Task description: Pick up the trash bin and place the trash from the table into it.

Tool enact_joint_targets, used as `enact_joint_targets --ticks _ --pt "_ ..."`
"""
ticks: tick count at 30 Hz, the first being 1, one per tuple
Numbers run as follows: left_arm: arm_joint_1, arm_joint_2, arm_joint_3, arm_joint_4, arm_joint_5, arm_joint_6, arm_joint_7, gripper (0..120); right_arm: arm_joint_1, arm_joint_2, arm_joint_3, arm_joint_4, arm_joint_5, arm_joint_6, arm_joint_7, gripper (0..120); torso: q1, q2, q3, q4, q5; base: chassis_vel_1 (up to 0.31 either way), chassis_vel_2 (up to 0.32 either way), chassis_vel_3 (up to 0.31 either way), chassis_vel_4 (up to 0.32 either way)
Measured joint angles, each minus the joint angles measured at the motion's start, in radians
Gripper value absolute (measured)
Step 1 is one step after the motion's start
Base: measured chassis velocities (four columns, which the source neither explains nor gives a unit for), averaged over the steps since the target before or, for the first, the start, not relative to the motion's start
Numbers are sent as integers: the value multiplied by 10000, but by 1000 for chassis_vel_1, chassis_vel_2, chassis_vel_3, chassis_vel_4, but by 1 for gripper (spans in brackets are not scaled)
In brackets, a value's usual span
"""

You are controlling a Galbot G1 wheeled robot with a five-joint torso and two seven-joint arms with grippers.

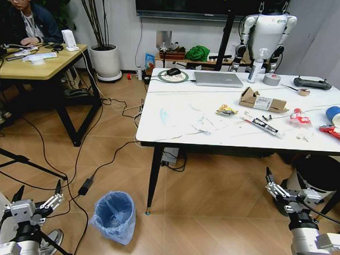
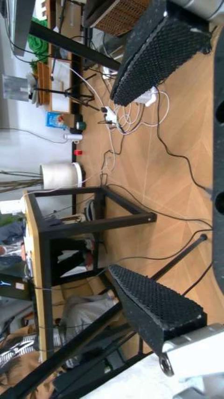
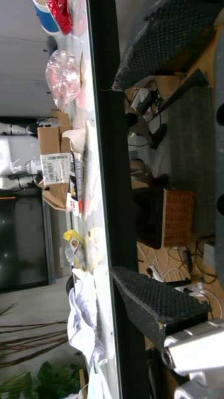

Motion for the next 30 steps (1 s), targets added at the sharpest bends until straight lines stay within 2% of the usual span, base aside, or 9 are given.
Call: enact_joint_targets --ticks 30 --pt "147 -155 105 -128 105 -25 59 100 -86 -91 0 139 31 30 -51 100 -580 -1385 -804 0 0 0 0 0 0"
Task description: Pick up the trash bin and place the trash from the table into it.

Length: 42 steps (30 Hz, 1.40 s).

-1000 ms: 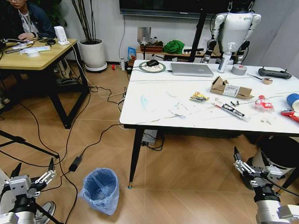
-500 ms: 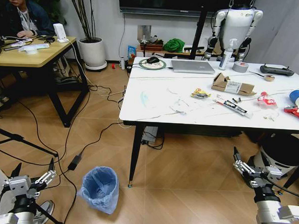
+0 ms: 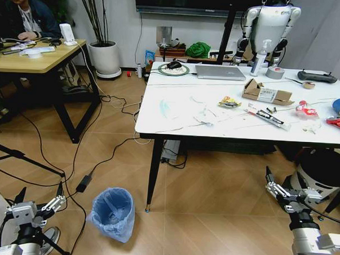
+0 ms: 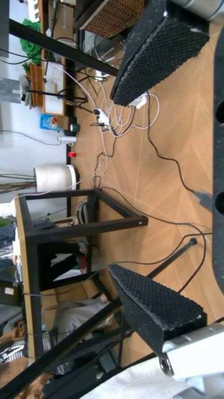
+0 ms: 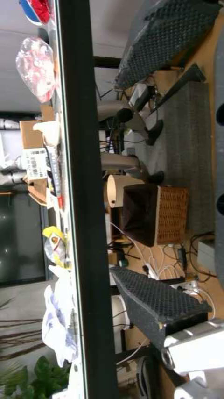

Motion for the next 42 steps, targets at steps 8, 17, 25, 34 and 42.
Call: enact_joint_targets --ticks 8,17,25,34,42 --pt "22 6 -21 -32 -7 19 2 100 33 -25 -5 -31 34 2 0 100 -140 -342 -203 0 0 0 0 0 0" --pt "95 56 -31 60 -45 41 7 100 110 131 -70 -40 4 -32 0 100 -308 -764 -457 0 -1 0 0 0 0" --pt "428 366 -99 268 -244 16 53 100 157 900 -337 -28 -671 -29 -48 100 -448 -1120 -671 1 -2 0 0 0 0" --pt "524 520 -110 332 -454 33 83 100 250 1107 -394 -195 -862 5 -125 100 -569 -1447 -878 1 -1 0 0 0 0" --pt "538 389 -77 414 -441 -14 203 100 303 902 -385 -587 -897 161 -414 100 -708 -1789 -1081 1 0 0 0 0 0"
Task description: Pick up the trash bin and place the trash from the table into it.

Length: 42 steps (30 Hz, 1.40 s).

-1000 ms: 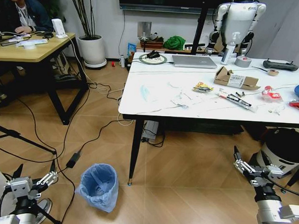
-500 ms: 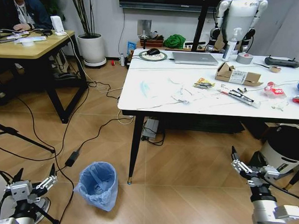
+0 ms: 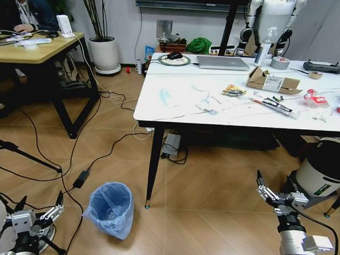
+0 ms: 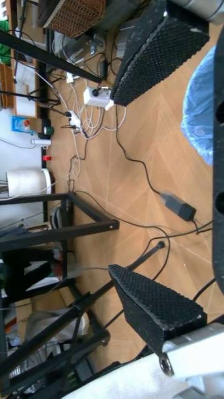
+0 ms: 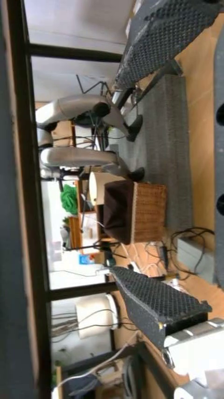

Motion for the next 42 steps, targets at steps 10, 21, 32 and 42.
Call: enact_joint_targets --ticks 10,21,32,42 --pt "-6 -117 21 47 74 -88 78 100 -110 -612 25 -440 -662 330 -368 100 -153 -428 -277 0 0 0 0 0 0" --pt "27 57 -2 -1 72 -86 102 100 -384 -1607 187 -552 -1238 591 -529 100 -299 -844 -547 -1 -1 0 0 0 0" --pt "82 94 19 215 109 -112 144 100 4 -1166 200 -545 -1652 461 -550 100 -469 -1292 -823 0 -1 0 0 0 0" --pt "184 58 20 130 112 -203 246 100 193 -845 253 -526 -1583 370 -571 100 -601 -1724 -1125 -1 0 0 0 0 0"
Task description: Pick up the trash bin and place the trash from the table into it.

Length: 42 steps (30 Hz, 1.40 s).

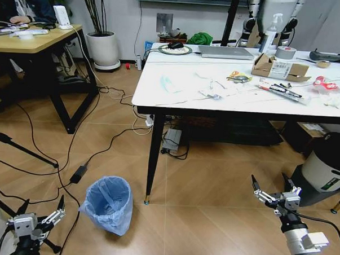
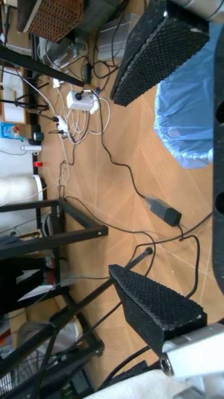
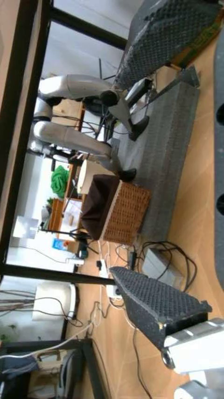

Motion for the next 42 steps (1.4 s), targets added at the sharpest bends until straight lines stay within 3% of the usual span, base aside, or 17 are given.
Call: enact_joint_targets --ticks 19,26,32,42 --pt "156 -151 55 136 122 -209 233 100 262 317 -10 -51 -31 15 -124 100 -192 -658 -468 0 0 0 0 0 0" --pt "59 -249 53 388 394 -623 237 100 287 290 38 77 157 0 -143 100 -298 -1028 -729 0 0 0 0 0 0" --pt "-12 -246 27 754 499 -1178 351 100 567 624 16 77 -50 -21 -204 100 -332 -1143 -812 1 0 0 0 0 0" --pt "-443 208 99 989 -207 -680 195 100 592 1385 -200 53 -464 106 -381 100 -331 -1133 -802 1 -1 0 0 0 0"
